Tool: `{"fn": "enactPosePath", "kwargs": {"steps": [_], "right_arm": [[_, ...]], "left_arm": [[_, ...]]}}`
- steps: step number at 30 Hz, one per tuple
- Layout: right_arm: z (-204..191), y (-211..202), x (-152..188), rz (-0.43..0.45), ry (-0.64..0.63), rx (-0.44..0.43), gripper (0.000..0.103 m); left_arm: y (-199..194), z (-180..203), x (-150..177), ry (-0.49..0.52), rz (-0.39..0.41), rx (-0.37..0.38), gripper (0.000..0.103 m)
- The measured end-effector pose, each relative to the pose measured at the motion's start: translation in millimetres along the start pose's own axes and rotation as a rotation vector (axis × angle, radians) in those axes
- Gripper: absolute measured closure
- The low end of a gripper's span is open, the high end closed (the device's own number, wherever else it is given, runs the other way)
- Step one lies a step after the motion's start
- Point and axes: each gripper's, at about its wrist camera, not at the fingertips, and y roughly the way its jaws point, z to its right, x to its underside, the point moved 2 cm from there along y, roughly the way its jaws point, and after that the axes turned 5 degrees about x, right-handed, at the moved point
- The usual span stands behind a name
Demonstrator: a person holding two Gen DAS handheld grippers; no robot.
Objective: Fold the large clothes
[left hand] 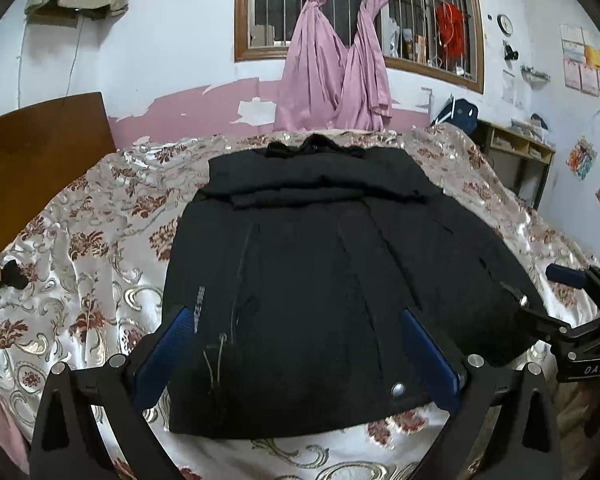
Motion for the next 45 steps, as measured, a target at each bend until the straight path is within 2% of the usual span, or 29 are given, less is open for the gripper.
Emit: {"fn": "enactPosePath", "kwargs": {"steps": [10,17,22,33,37,41,45], "right_arm": [[-7.8,12.9,30.8,-0.076,-0.050,0.023,0.002],[-17.9,20.4,51.9,-0.123,-0.129,0.051,0.002],[-25.5,24.9,60.5,-0.150,-0.200,0.071,0.002],[-39.4,35.4,73.9,-0.173,-0.295,0.107,0.002],[-44.4,40.7,77.7,-0.177,-0.351,0.151,0.002],[-49.8,44.7,79.5,-0.186,-0.368,0.182,0.002],[-57.0,50.8,82.9,-0.191,-0.402,0.262,0.002]], "left_arm": [[13.6,-3.3,41.3,0.035,-0.092,-0.026,0.000],[27.3,-2.8,65.0,0.019,-0.173,-0.015,0.000],[33.0,1.4,74.5,0.056,-0.205,-0.039,0.000],[46.7,1.7,91.4,0.044,-0.257,-0.039,0.000],[53.4,1.9,94.7,0.044,-0.278,-0.036,0.000],[54.1,5.9,97.1,0.065,-0.267,-0.058,0.000],[58.0,8.6,98.9,0.068,-0.271,-0.062,0.000]]}}
